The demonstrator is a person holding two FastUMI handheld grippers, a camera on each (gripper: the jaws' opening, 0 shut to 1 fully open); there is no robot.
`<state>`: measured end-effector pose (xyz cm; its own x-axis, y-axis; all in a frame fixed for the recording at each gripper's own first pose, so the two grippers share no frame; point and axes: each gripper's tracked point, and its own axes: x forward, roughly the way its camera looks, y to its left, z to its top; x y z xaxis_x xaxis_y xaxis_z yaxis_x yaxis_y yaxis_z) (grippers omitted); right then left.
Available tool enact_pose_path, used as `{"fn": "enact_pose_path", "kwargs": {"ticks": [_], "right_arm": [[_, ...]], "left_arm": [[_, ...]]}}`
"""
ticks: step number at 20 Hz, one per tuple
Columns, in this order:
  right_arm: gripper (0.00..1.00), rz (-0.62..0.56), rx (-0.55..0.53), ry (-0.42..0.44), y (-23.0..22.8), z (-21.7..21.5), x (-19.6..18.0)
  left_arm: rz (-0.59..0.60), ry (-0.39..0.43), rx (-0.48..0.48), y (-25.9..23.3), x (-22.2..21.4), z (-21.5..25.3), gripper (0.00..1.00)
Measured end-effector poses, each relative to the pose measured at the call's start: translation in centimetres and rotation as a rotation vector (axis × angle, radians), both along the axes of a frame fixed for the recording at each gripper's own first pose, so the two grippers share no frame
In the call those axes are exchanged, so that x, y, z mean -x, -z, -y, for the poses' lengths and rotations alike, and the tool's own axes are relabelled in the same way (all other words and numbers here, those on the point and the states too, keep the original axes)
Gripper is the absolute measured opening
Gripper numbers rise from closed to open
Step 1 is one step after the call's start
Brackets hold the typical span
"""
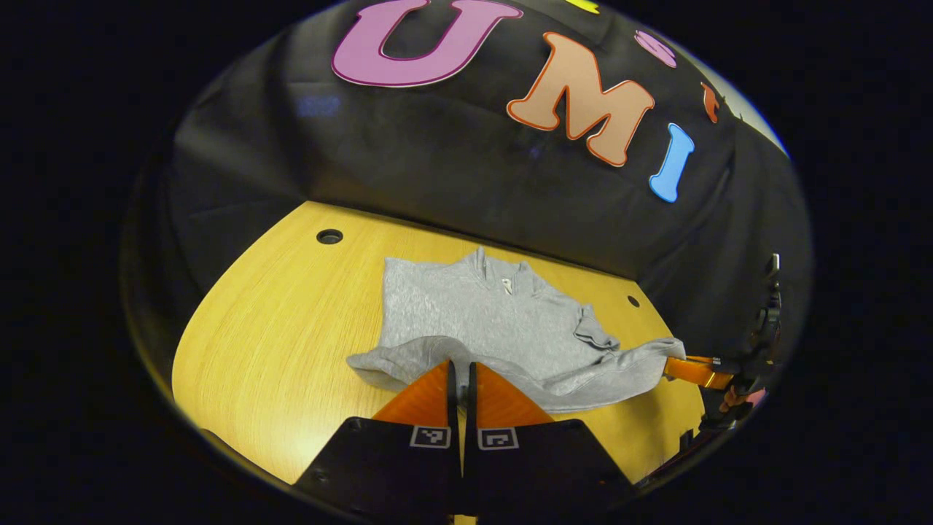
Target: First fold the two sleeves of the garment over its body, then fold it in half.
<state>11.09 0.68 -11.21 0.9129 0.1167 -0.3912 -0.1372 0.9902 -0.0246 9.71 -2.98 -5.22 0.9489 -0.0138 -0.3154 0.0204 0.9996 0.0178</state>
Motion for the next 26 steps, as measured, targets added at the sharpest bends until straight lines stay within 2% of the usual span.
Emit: {"fn": "enact_pose_path", "kwargs": {"ticks": [5,8,11,12,15,16,17,18,19,22,23,24,25,26], "right_arm": [[0.04,-0.066,-0.025,0.018,1.0,0.1,-5.1],[0.04,-0.136,-0.037,0.039,3.3,0.8,-7.9],[0.05,-0.204,-0.066,0.025,5.4,0.7,-9.3],[0.10,-0.210,-0.078,0.020,5.5,0.7,-9.7],[0.12,-0.193,-0.167,0.029,4.5,0.0,-10.3],[0.20,-0.183,-0.189,0.029,3.8,-0.2,-10.4],[0.20,-0.170,-0.215,0.017,3.1,-0.3,-10.2],[0.29,-0.154,-0.225,0.010,2.5,-0.6,-10.7],[0.33,-0.138,-0.221,0.008,1.7,-0.6,-10.9],[0.75,-0.067,-0.217,-0.008,-0.9,-1.0,-10.7],[0.89,-0.040,-0.208,-0.011,-1.5,-1.0,-10.5],[0.97,-0.015,-0.198,-0.017,-2.7,-1.0,-10.0],[0.98,0.016,-0.180,-0.018,-3.8,-0.9,-9.4],[0.92,0.043,-0.160,-0.021,-4.7,-0.8,-8.5]], "left_arm": [[-0.036,-0.033,-0.036,1.3,-5.6,-1.6,0.00],[-0.077,-0.052,-0.042,3.1,-8.4,-2.5,0.00],[-0.139,-0.060,-0.065,5.6,-9.9,-3.4,0.00],[-0.149,-0.059,-0.072,6.0,-10.3,-3.4,0.00],[-0.136,-0.083,-0.090,5.7,-11.4,-3.6,0.00],[-0.128,-0.086,-0.097,5.3,-11.6,-3.5,0.00],[-0.110,-0.086,-0.106,4.6,-11.9,-3.5,0.04],[-0.099,-0.057,-0.092,4.0,-12.5,-2.8,0.07],[-0.090,-0.055,-0.084,3.2,-12.6,-2.5,0.28],[-0.022,-0.076,-0.122,0.2,-13.3,-2.8,0.93],[-0.006,-0.067,-0.135,-0.7,-12.8,-2.5,0.94],[0.006,-0.053,-0.139,-1.6,-12.3,-2.0,0.94],[0.013,-0.033,-0.132,-2.2,-11.5,-1.4,0.94],[0.025,-0.013,-0.126,-3.0,-10.6,-0.7,0.94]]}}
